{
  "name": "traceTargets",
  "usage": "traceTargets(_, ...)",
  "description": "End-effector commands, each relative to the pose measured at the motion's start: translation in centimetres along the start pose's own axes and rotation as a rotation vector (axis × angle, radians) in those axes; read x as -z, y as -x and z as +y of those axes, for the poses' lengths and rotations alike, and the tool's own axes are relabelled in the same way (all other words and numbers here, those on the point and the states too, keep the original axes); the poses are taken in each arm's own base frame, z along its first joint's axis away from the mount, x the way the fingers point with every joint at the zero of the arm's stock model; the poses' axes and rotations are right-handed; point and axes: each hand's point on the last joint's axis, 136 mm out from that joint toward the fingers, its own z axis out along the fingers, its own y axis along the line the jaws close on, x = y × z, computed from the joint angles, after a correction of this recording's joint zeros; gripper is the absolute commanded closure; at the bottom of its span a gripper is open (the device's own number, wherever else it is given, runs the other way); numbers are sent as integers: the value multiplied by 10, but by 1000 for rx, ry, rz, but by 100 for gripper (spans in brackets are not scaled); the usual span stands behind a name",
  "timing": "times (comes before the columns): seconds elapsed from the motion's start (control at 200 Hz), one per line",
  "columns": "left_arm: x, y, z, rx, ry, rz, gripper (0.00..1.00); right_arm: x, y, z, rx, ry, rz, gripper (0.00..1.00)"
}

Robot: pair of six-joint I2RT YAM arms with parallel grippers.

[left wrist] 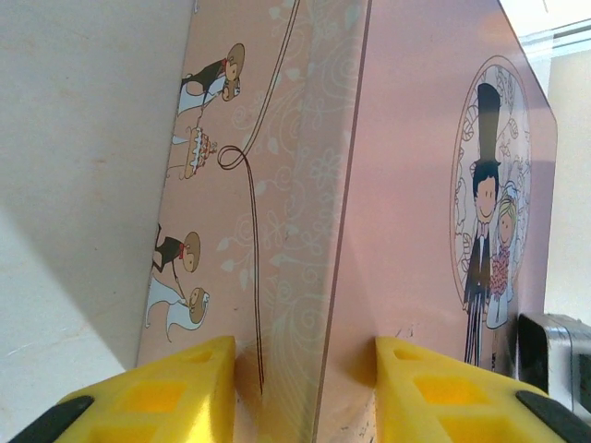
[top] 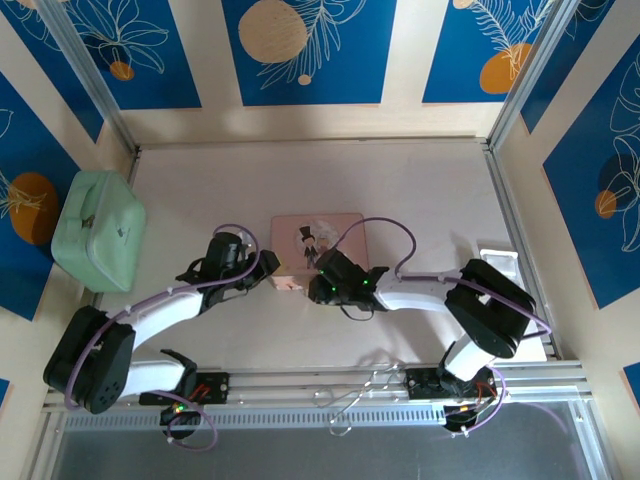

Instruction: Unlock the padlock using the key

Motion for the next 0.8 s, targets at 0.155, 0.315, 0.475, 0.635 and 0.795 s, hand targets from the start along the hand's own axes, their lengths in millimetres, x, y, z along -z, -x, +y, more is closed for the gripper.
traceTargets(0.155, 1, -16, 60, 76, 205, 10, 61, 9, -1, -3, -49, 43, 18, 83)
traceTargets(0.315, 1, -16, 60, 73, 202, 11, 61, 12, 2, -6, -50, 40, 6, 83)
traceTargets(0.475, 0, -16, 59, 72, 200, 10, 62, 14, 7, -12, -87, 57, -18, 83)
traceTargets(0.635, -1, -15, 58, 61, 201, 13, 62, 18, 15, -10, -95, 82, -61, 84)
traceTargets(0.795, -3, -15, 59, 58, 204, 17, 62, 16, 16, -9, -95, 106, -66, 92)
